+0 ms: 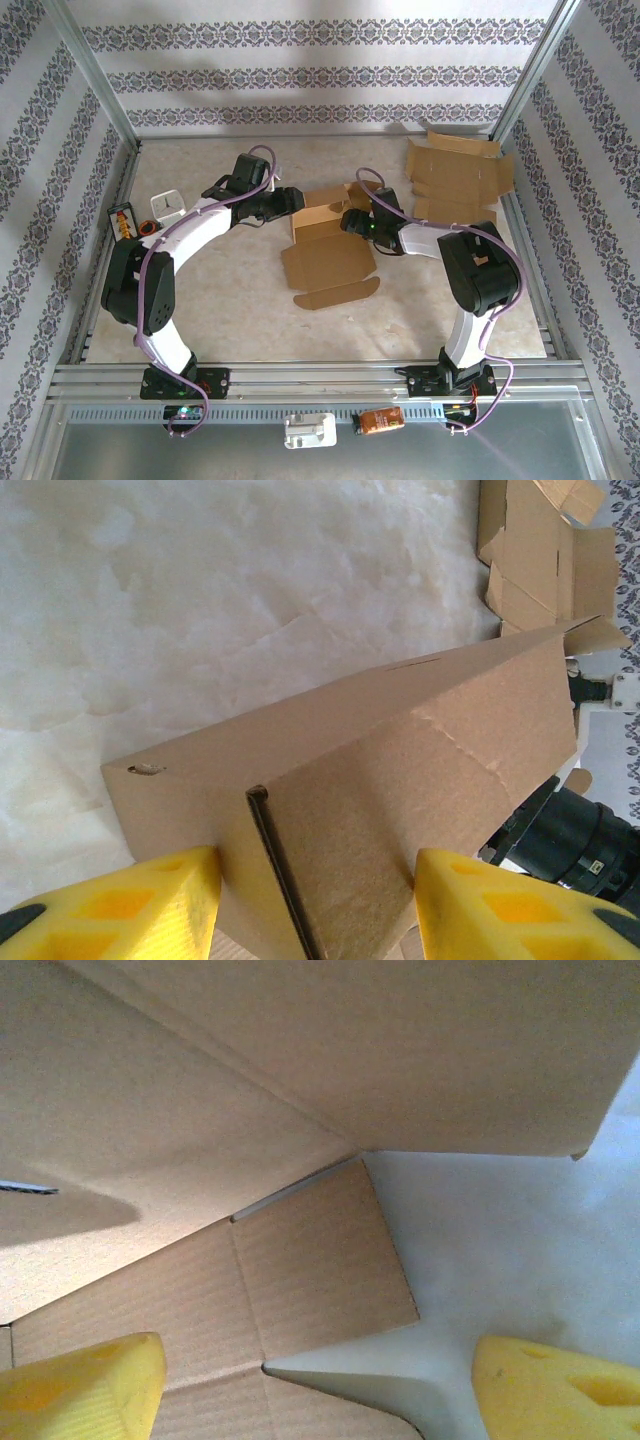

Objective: Fold the paper box

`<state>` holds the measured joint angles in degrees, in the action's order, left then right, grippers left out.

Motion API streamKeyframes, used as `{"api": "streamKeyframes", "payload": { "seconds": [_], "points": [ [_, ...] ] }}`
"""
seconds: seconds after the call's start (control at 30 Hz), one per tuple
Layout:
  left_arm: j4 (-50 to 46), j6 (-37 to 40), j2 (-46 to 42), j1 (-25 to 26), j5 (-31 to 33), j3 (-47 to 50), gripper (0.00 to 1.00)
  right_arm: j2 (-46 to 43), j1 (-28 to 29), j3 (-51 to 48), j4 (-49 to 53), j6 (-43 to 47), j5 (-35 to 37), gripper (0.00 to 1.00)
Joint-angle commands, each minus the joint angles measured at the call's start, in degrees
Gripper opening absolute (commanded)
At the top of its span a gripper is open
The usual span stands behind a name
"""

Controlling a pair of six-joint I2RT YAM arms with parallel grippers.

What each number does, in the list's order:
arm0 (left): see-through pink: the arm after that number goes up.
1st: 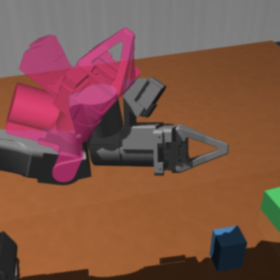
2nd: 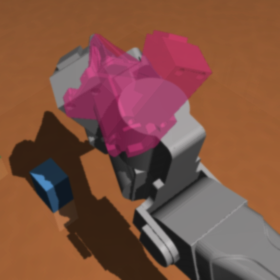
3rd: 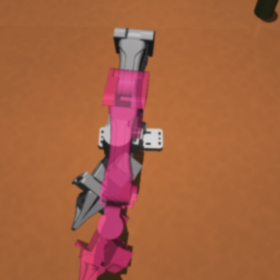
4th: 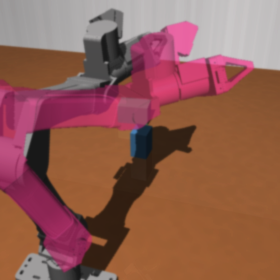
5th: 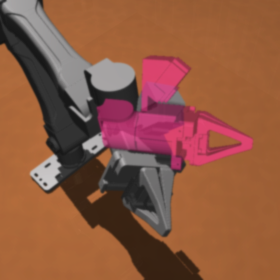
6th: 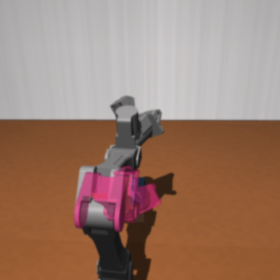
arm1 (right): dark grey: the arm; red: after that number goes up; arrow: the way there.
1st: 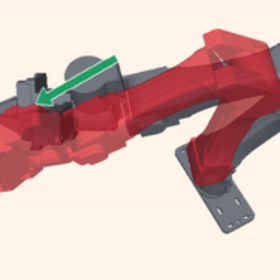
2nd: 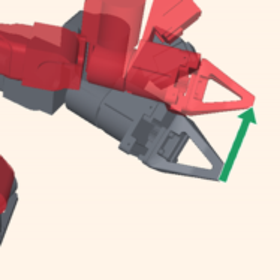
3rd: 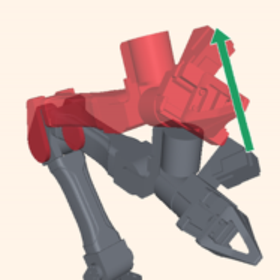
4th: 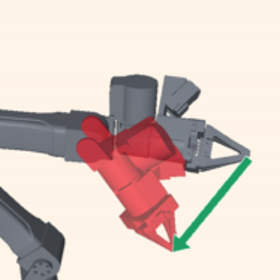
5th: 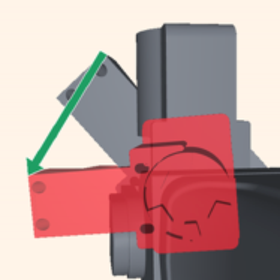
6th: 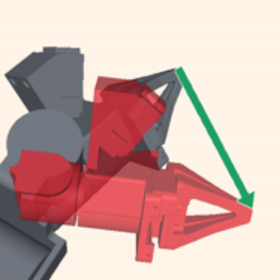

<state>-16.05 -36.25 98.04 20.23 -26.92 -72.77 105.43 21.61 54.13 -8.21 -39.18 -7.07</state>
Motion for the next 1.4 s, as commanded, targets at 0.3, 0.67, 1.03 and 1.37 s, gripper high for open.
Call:
{"api": "streamKeyframes", "payload": {
  "seconds": [0.3,0.67,1.03,1.37],
  "points": [
    [-1.1,1.1,1.7,-0.8,-1.1,-0.8,0.53,8.2,0.3,-0.4,-20.0,-3.1,-4.2,0.75],
    [-1.5,1.6,1.5,-1.5,-0.9,-0.7,0.53,7.6,1.6,-0.2,-25.3,-2.0,-2.8,0.49],
    [-1.8,1.6,1.0,-2.3,-0.8,-0.7,0.53,1.1,1.5,-3.5,-25.1,-0.5,-4.5,0.38],
    [-1.1,0.9,1.8,-2.4,-1.5,-0.8,0.53,2.4,3.4,-3.5,-24.8,0.3,-14.2,0.39]
  ]
}}
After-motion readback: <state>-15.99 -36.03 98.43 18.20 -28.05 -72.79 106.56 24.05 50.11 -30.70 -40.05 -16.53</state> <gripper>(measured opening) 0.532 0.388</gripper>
